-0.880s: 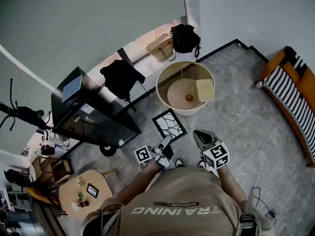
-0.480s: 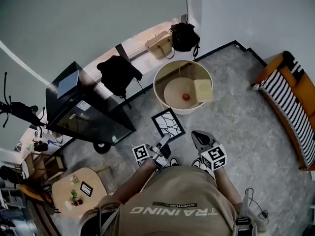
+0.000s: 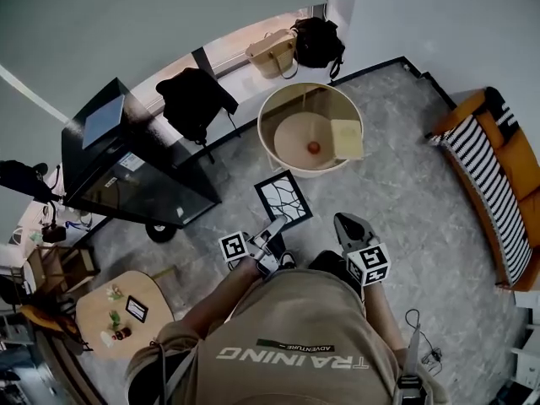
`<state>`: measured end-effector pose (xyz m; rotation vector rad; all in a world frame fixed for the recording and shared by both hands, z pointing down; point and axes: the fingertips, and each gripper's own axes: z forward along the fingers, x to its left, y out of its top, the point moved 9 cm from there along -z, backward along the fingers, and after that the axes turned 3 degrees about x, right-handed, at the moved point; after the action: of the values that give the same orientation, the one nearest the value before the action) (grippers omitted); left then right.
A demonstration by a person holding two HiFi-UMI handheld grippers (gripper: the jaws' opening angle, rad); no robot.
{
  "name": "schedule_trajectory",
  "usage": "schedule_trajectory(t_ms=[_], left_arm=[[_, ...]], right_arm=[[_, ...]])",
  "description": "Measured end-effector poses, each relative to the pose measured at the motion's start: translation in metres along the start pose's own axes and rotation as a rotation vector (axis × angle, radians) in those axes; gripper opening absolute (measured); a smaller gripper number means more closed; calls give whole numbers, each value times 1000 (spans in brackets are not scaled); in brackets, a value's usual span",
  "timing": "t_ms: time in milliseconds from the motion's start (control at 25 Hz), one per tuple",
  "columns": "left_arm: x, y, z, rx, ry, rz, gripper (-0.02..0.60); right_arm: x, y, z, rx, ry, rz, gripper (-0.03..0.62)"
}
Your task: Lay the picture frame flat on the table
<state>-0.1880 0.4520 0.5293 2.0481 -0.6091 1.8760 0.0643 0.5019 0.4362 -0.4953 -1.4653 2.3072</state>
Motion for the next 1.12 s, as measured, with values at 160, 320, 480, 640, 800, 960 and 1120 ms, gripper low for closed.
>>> schedule_trajectory(t_ms=[160, 320, 480, 640, 800, 960, 1120], left_arm=[[9, 5, -2, 0, 8, -34, 43], [16, 9, 6, -11, 23, -53, 43], [19, 26, 29, -10, 45, -35, 43], [17, 52, 51, -41, 56, -10, 43], [12, 83, 95, -23, 53, 52, 43], [11, 106, 136, -46, 31, 59, 43], [12, 123, 168, -74, 33, 72, 43]], right_arm=[[-11, 1, 5, 29, -12, 11, 8], [-27, 5, 18, 19, -15, 22, 8], [-53, 12, 40, 5, 16, 20, 8], [-80, 11, 65, -6, 46, 66, 8], [-123, 29, 90, -41, 76, 57, 8], [-158, 38, 117, -39, 115, 42, 8], [-189, 44, 134, -20, 160, 19, 8]])
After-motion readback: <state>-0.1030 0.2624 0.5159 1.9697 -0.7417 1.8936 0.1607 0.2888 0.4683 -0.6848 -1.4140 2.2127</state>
